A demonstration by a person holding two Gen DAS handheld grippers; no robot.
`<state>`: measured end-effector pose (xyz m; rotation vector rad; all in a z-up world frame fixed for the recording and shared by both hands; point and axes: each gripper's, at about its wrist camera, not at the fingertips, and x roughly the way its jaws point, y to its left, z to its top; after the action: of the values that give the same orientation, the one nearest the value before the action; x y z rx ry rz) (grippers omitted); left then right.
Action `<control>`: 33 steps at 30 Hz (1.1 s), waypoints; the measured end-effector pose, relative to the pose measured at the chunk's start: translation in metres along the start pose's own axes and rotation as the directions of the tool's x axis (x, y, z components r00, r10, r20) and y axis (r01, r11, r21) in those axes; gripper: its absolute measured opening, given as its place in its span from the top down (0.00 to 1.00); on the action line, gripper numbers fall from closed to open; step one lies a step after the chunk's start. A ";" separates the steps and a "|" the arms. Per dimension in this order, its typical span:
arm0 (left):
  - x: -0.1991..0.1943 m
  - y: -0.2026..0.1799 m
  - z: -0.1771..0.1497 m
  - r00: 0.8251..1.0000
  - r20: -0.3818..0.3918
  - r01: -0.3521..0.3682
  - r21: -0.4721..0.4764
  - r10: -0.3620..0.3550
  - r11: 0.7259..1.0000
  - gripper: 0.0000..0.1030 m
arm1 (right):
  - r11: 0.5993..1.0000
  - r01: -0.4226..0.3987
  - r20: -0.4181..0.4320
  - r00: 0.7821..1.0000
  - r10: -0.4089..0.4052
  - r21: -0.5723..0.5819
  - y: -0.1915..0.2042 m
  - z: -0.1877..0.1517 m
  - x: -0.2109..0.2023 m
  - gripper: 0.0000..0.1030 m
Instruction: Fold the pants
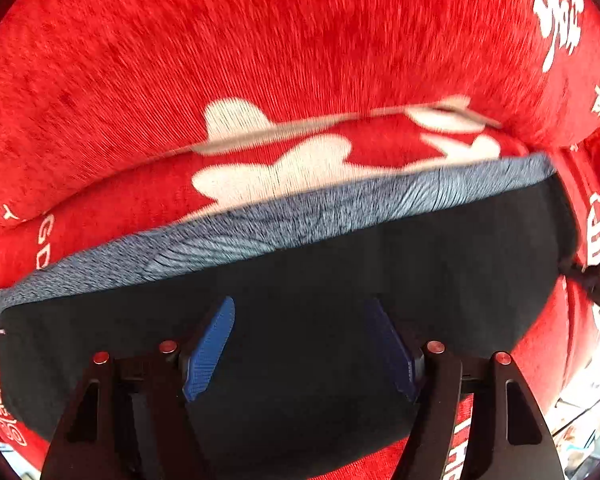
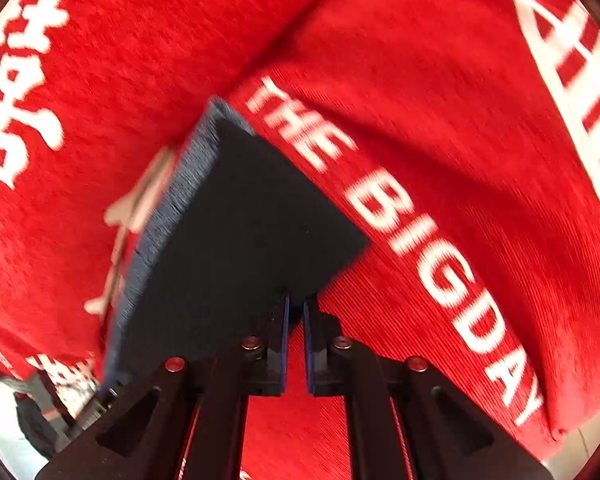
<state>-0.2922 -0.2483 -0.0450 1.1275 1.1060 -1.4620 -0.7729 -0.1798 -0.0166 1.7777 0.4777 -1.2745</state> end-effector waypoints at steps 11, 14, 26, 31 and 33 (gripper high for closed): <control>0.034 -0.010 0.029 0.996 0.011 -0.084 0.004 0.084 0.996 0.30 | 0.915 -0.011 0.059 0.998 0.038 -0.403 0.125 -0.009 0.011 0.69; 0.043 -0.006 0.036 0.994 0.030 -0.100 -0.034 0.101 0.994 0.30 | 0.859 0.044 0.030 0.999 -0.033 -0.510 0.158 -0.009 0.060 0.71; -0.021 0.108 -0.028 0.992 0.030 -0.119 -0.094 0.122 0.988 0.30 | 0.884 0.039 0.024 0.999 -0.031 -0.466 0.162 -0.003 0.041 0.58; -0.044 0.176 -0.079 0.992 0.014 -0.121 -0.124 0.123 0.985 0.30 | 0.750 -0.166 -0.198 0.979 0.048 -0.640 0.256 -0.094 0.076 0.58; -0.054 0.212 -0.100 0.991 0.014 -0.133 -0.138 0.136 0.981 0.30 | 0.682 -0.218 -0.258 0.965 0.044 -0.698 0.297 -0.133 0.094 0.58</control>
<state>-0.0649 -0.1720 -0.0306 1.0653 1.0756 -1.2720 -0.4459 -0.2490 0.0381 1.2282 0.8323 -0.6265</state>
